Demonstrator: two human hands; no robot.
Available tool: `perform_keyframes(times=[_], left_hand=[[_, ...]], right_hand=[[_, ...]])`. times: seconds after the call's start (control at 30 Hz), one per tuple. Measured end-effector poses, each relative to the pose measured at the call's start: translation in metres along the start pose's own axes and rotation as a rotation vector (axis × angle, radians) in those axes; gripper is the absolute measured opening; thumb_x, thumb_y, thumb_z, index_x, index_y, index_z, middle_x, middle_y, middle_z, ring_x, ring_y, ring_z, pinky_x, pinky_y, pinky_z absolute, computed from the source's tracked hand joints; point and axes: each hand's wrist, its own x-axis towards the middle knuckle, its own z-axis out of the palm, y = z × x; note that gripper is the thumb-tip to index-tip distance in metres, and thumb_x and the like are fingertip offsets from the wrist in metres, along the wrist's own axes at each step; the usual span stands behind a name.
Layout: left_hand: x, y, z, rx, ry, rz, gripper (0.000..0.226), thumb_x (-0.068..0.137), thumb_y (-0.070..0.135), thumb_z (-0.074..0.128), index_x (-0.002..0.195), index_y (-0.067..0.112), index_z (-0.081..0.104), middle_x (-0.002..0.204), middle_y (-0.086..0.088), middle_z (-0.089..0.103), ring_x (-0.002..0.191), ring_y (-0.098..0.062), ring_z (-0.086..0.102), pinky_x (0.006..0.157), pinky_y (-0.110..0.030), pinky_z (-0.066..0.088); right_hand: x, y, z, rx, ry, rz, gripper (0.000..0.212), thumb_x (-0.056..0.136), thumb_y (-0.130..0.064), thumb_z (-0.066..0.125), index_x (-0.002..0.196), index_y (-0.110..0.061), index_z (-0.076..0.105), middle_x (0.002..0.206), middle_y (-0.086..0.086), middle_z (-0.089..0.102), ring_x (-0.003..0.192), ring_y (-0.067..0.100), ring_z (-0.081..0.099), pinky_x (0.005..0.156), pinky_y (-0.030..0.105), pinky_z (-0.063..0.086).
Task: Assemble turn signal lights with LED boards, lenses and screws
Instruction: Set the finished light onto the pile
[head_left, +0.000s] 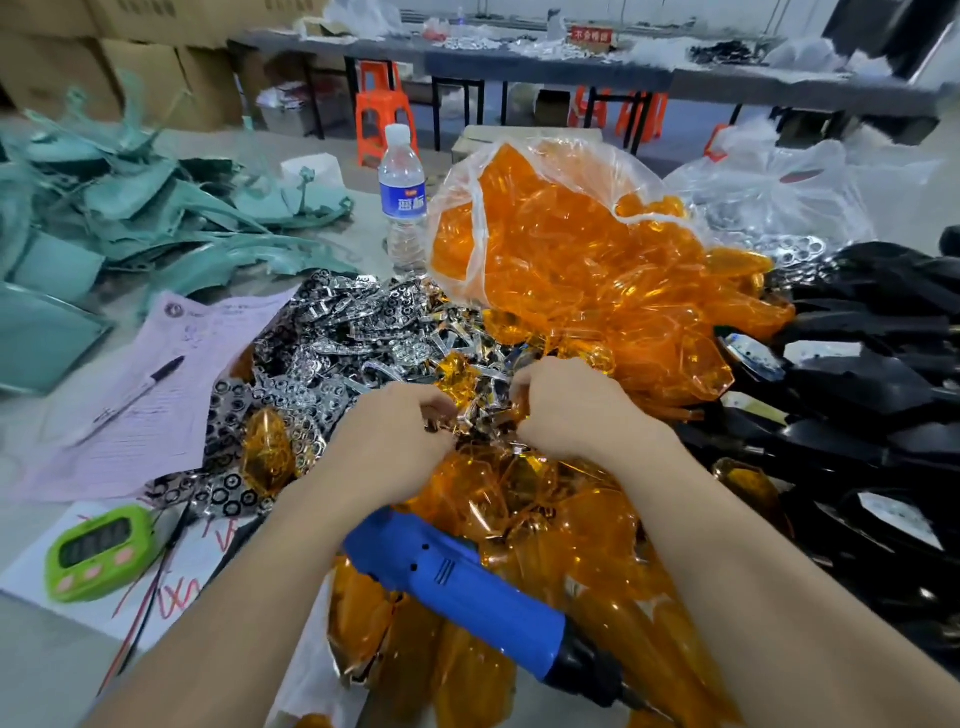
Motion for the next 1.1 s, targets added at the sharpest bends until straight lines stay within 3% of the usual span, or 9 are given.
perform_keyframes(times=[0.17, 0.3, 0.43, 0.53, 0.7, 0.83, 0.97, 1.03, 1.1], left_hand=[[0.012, 0.021, 0.008, 0.037, -0.034, 0.073, 0.044, 0.096, 0.034, 0.070, 0.140, 0.035, 0.061, 0.123, 0.011, 0.068, 0.095, -0.011, 0.068, 0.079, -0.029, 0.057], [0.017, 0.026, 0.015, 0.161, -0.009, 0.092, 0.035, 0.094, 0.036, 0.072, 0.129, 0.041, 0.068, 0.126, 0.005, 0.071, 0.082, -0.012, 0.068, 0.056, -0.021, 0.046], [0.018, 0.030, 0.021, 0.238, 0.028, 0.138, 0.026, 0.096, 0.030, 0.069, 0.122, 0.034, 0.073, 0.124, 0.006, 0.073, 0.105, -0.019, 0.069, 0.083, -0.035, 0.059], [0.021, 0.030, 0.019, 0.255, 0.054, 0.115, 0.025, 0.097, 0.030, 0.069, 0.122, 0.032, 0.074, 0.118, 0.004, 0.074, 0.102, -0.019, 0.069, 0.082, -0.039, 0.061], [0.019, 0.020, 0.011, 0.040, 0.018, 0.131, 0.053, 0.090, 0.034, 0.078, 0.140, 0.036, 0.062, 0.133, 0.012, 0.068, 0.111, -0.012, 0.066, 0.091, -0.035, 0.057], [0.026, 0.035, 0.022, 0.342, -0.013, 0.180, 0.036, 0.098, 0.032, 0.068, 0.134, 0.031, 0.067, 0.136, 0.004, 0.066, 0.106, -0.021, 0.065, 0.081, -0.037, 0.055], [0.023, 0.034, 0.022, 0.399, 0.096, 0.153, 0.022, 0.103, 0.025, 0.057, 0.111, 0.027, 0.079, 0.117, 0.000, 0.074, 0.096, -0.024, 0.069, 0.063, -0.034, 0.050], [0.015, 0.029, 0.011, 0.324, 0.217, 0.120, 0.023, 0.103, 0.029, 0.057, 0.098, 0.028, 0.079, 0.097, 0.004, 0.075, 0.077, -0.019, 0.065, 0.055, -0.029, 0.042], [0.003, 0.024, -0.003, 0.144, 0.317, 0.074, 0.020, 0.099, 0.031, 0.061, 0.090, 0.031, 0.080, 0.076, 0.015, 0.071, 0.060, -0.012, 0.062, 0.048, -0.023, 0.038]], right_hand=[[-0.002, 0.007, -0.001, 0.129, -0.019, -0.032, 0.014, 0.088, -0.032, 0.079, 0.098, -0.032, 0.070, 0.101, -0.006, 0.067, 0.074, 0.011, 0.057, 0.062, 0.026, 0.047], [-0.010, 0.018, -0.006, 0.317, 0.245, 0.049, 0.018, 0.084, -0.041, 0.081, 0.084, -0.034, 0.064, 0.086, -0.012, 0.063, 0.077, 0.010, 0.061, 0.059, 0.025, 0.045], [-0.019, 0.022, -0.012, 0.345, 0.245, 0.079, 0.008, 0.093, -0.039, 0.073, 0.098, -0.033, 0.070, 0.096, -0.008, 0.071, 0.085, 0.016, 0.067, 0.069, 0.028, 0.051], [-0.037, 0.028, -0.020, 0.392, 0.189, 0.091, 0.035, 0.096, -0.025, 0.070, 0.130, -0.031, 0.065, 0.119, -0.008, 0.069, 0.091, 0.016, 0.069, 0.075, 0.031, 0.058], [-0.092, 0.061, -0.043, 0.059, -0.041, 0.194, 0.021, 0.095, -0.015, 0.065, 0.086, -0.034, 0.067, 0.099, -0.002, 0.072, 0.088, 0.016, 0.069, 0.081, 0.034, 0.062], [-0.110, 0.058, -0.022, 0.166, -0.029, 0.180, 0.028, 0.100, -0.016, 0.061, 0.119, -0.034, 0.069, 0.118, -0.003, 0.070, 0.098, 0.015, 0.067, 0.084, 0.029, 0.060], [-0.087, 0.035, 0.005, 0.385, 0.230, 0.080, 0.048, 0.102, -0.025, 0.060, 0.146, -0.039, 0.049, 0.117, -0.009, 0.070, 0.068, 0.005, 0.064, 0.051, 0.013, 0.050], [-0.065, 0.017, 0.014, 0.402, 0.258, 0.048, 0.055, 0.101, -0.035, 0.061, 0.151, -0.036, 0.039, 0.103, -0.002, 0.071, 0.068, 0.010, 0.065, 0.064, 0.030, 0.059], [-0.044, 0.001, 0.017, 0.200, 0.256, 0.044, 0.057, 0.099, -0.044, 0.062, 0.150, -0.028, 0.042, 0.111, 0.008, 0.069, 0.099, 0.029, 0.066, 0.091, 0.046, 0.052]])
